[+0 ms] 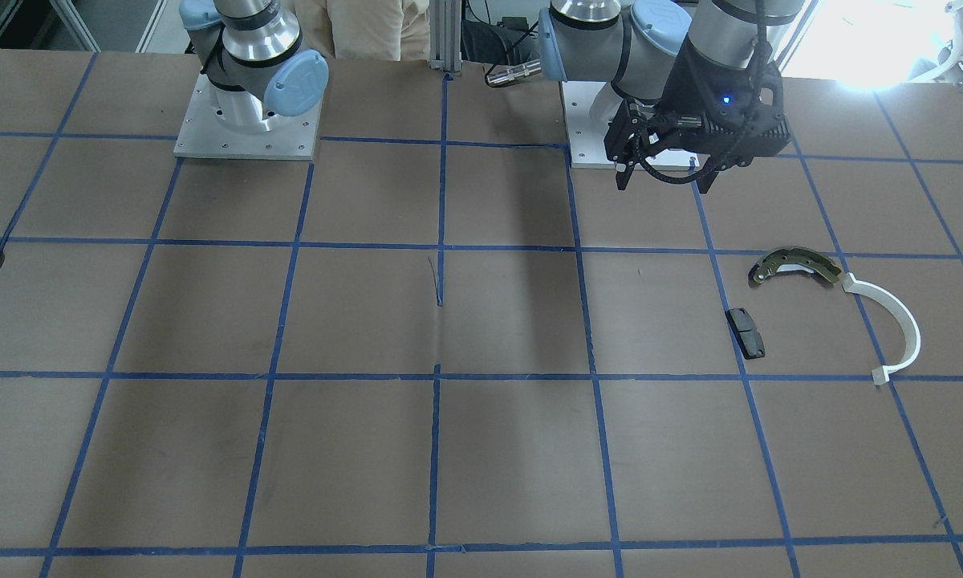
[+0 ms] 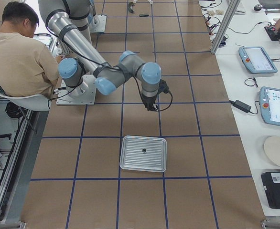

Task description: Place bearing gear from tray to pile

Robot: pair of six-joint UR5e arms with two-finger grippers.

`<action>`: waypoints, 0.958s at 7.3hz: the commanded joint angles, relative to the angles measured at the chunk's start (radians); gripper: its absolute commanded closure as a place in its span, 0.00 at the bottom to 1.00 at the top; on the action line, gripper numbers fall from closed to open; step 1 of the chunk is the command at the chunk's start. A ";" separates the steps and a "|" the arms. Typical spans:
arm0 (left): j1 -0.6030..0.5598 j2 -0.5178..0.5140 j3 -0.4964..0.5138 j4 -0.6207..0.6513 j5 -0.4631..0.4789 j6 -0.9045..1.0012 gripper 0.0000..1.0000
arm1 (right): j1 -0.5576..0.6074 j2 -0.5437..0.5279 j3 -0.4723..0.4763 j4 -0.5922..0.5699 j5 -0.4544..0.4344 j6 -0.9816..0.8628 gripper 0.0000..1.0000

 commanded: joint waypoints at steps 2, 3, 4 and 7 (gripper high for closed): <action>0.002 0.010 -0.002 0.016 0.006 0.000 0.00 | 0.452 -0.088 0.059 0.015 0.007 0.786 0.85; 0.002 0.011 -0.002 0.041 0.008 -0.002 0.00 | 0.610 -0.030 0.065 -0.082 0.005 1.036 0.85; 0.002 0.013 -0.004 0.043 0.008 -0.002 0.00 | 0.715 0.054 0.060 -0.235 0.007 1.217 0.84; 0.011 0.011 -0.005 0.058 0.006 0.007 0.00 | 1.016 0.347 0.051 -0.605 0.034 1.662 0.85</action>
